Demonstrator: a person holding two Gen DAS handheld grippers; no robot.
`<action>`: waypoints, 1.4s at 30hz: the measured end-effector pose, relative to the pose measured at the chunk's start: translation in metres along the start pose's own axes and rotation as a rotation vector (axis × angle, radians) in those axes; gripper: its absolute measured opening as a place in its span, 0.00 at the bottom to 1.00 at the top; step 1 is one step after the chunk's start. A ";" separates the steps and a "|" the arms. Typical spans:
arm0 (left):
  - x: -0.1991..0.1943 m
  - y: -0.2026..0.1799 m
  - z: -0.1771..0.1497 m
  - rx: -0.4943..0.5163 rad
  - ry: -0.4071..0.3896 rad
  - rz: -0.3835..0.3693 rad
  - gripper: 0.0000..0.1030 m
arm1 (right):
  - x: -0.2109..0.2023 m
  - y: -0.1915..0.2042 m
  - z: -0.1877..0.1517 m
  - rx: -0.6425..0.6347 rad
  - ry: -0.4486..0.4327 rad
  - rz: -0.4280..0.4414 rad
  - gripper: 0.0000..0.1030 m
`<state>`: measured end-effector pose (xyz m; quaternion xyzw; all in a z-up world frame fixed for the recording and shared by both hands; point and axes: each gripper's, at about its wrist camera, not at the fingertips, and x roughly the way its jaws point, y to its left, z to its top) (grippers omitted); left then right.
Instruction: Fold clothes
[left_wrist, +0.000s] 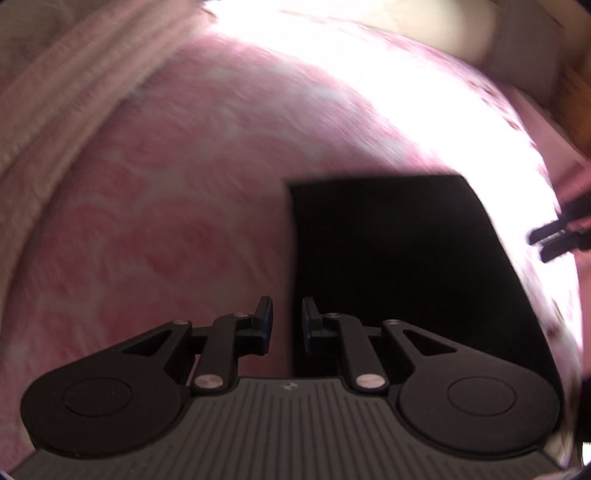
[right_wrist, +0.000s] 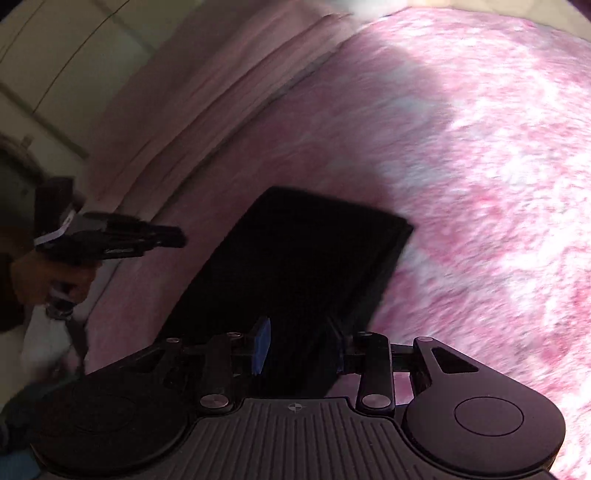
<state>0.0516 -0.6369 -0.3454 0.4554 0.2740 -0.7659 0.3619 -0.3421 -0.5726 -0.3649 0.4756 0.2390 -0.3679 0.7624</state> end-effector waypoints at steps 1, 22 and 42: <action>-0.001 -0.013 -0.015 0.021 0.026 -0.021 0.12 | 0.007 0.016 -0.008 -0.050 0.032 0.050 0.36; 0.008 -0.057 -0.104 0.250 0.086 0.229 0.31 | 0.019 0.036 -0.120 -0.422 0.294 -0.070 0.42; 0.024 -0.141 -0.233 1.231 -0.095 0.456 0.41 | 0.095 0.167 -0.254 -1.282 0.149 -0.431 0.61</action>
